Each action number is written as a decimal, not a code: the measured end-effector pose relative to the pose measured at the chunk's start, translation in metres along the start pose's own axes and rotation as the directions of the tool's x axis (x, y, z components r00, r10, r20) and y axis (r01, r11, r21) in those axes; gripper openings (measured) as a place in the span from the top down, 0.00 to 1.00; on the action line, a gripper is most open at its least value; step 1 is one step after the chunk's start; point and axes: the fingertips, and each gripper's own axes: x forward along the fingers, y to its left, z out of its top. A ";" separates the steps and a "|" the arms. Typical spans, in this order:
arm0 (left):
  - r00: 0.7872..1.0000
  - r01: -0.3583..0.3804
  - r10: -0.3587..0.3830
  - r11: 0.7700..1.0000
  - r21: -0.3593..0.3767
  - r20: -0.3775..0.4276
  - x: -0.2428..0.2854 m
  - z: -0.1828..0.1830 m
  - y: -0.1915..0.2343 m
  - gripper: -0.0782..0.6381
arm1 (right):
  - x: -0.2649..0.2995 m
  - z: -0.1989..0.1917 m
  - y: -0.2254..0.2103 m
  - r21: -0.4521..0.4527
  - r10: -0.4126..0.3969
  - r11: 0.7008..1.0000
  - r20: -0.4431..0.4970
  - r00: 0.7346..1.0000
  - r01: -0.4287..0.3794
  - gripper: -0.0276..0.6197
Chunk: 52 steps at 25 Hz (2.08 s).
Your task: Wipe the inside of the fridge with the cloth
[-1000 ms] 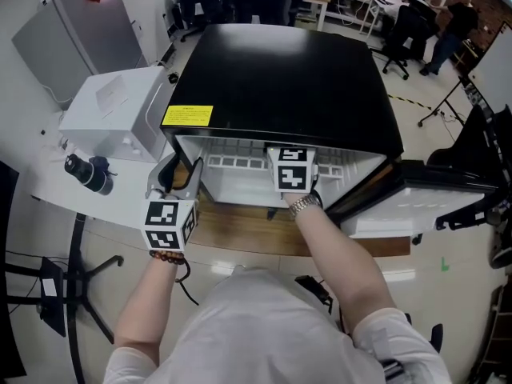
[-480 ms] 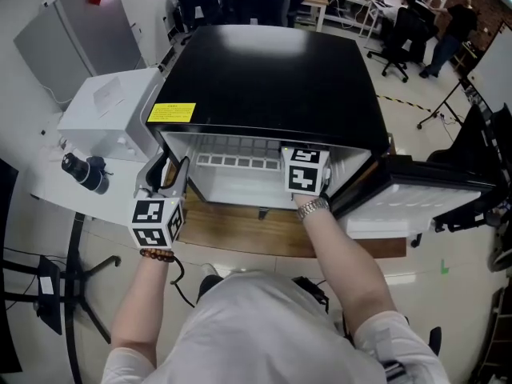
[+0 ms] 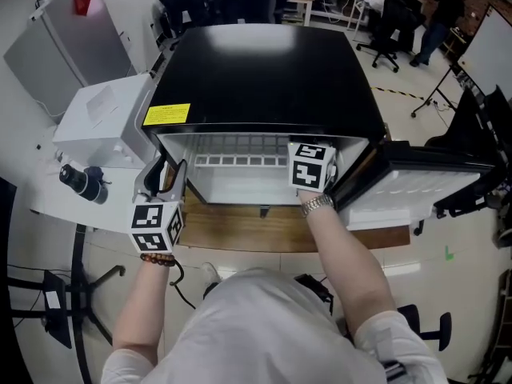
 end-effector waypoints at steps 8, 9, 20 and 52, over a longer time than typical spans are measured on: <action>0.999 0.039 -0.039 0.999 0.005 0.006 -0.001 0.001 -0.003 0.64 | -0.013 0.008 0.004 0.018 -0.010 1.000 0.031 0.999 0.009 0.82; 0.999 0.043 -0.043 0.999 0.005 0.006 -0.001 0.000 -0.003 0.64 | -0.015 0.012 0.011 0.014 0.001 1.000 0.043 0.999 -0.002 0.82; 0.996 0.087 -0.087 0.996 0.007 0.009 -0.003 0.001 -0.004 0.65 | -0.039 0.048 0.149 -0.009 0.266 0.964 0.133 0.955 -0.267 0.82; 0.991 0.132 -0.131 0.991 -0.004 0.025 -0.010 -0.006 -0.003 0.68 | -0.048 -0.009 0.161 -0.018 0.259 0.966 0.029 0.965 -0.259 0.82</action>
